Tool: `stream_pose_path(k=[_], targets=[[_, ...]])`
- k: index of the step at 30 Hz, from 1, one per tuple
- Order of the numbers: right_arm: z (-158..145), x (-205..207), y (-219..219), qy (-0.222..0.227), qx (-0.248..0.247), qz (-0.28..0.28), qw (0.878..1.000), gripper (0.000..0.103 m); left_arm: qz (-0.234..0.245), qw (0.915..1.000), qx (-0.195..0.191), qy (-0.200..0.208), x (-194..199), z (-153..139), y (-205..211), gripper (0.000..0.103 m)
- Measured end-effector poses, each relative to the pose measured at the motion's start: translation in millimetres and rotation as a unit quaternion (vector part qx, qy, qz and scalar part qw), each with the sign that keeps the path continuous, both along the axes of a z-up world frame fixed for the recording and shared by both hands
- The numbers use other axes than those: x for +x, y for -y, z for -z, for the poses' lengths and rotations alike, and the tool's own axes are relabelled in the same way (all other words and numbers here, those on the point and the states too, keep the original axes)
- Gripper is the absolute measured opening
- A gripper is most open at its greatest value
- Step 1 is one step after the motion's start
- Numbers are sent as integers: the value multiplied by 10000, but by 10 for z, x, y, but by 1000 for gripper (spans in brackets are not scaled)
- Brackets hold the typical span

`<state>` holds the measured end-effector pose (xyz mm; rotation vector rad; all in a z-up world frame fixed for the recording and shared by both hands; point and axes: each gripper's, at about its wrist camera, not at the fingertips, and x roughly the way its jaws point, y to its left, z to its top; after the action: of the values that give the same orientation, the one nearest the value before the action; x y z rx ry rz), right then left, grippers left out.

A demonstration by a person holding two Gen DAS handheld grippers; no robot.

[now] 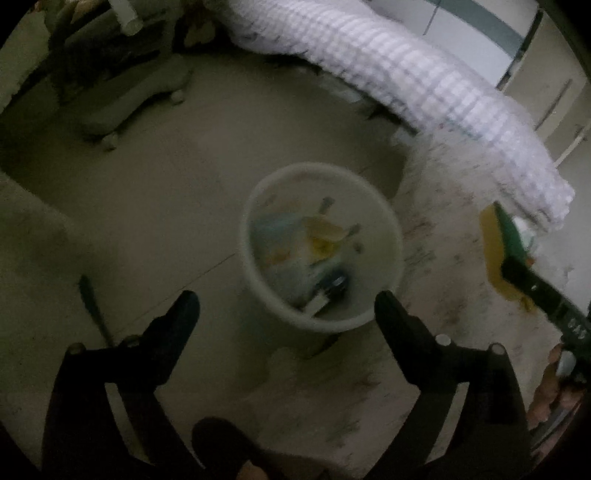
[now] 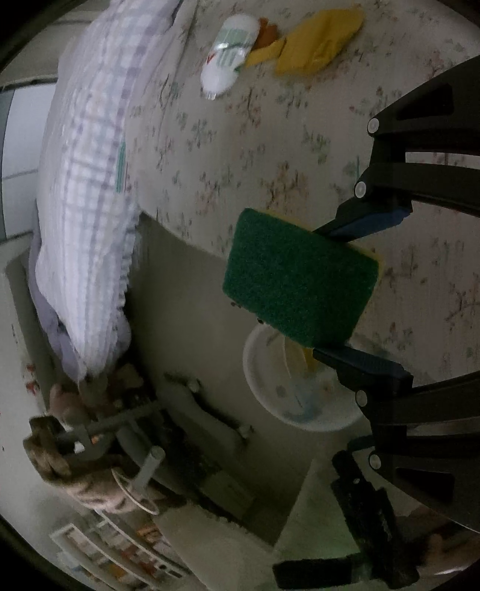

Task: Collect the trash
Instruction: 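Carry both tools over the wastebasket and open them to drop carton and sponge, then reach the right tool to the yellow snack packet and grasp it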

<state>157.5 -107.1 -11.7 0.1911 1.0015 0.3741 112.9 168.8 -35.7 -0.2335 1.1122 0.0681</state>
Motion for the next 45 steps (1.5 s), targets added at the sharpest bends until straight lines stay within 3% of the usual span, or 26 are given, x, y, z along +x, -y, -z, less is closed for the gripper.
stream_pose_path(k=[12, 15, 18, 21, 33, 45], targets=[[293, 137, -700, -295, 159, -449, 9984, 58, -355, 9991, 172, -177, -165, 36, -390, 97], [342, 181, -774, -296, 218, -456, 9983, 61, -368, 9990, 167, -183, -167, 39, -425, 97], [389, 235, -785, -359, 318, -437, 9979, 71, -360, 9990, 204, -183, -169, 40, -436, 97], [398, 239, -780, -367, 312, -407, 9980, 72, -360, 9991, 169, -171, -173, 35, -429, 98], [193, 128, -399, -217, 39, 4, 9998, 72, -265, 9996, 59, -42, -193, -61, -299, 98], [58, 78, 459, -358, -117, 827, 9959, 73, 231, 9995, -162, 152, 0, -201, 366, 98]])
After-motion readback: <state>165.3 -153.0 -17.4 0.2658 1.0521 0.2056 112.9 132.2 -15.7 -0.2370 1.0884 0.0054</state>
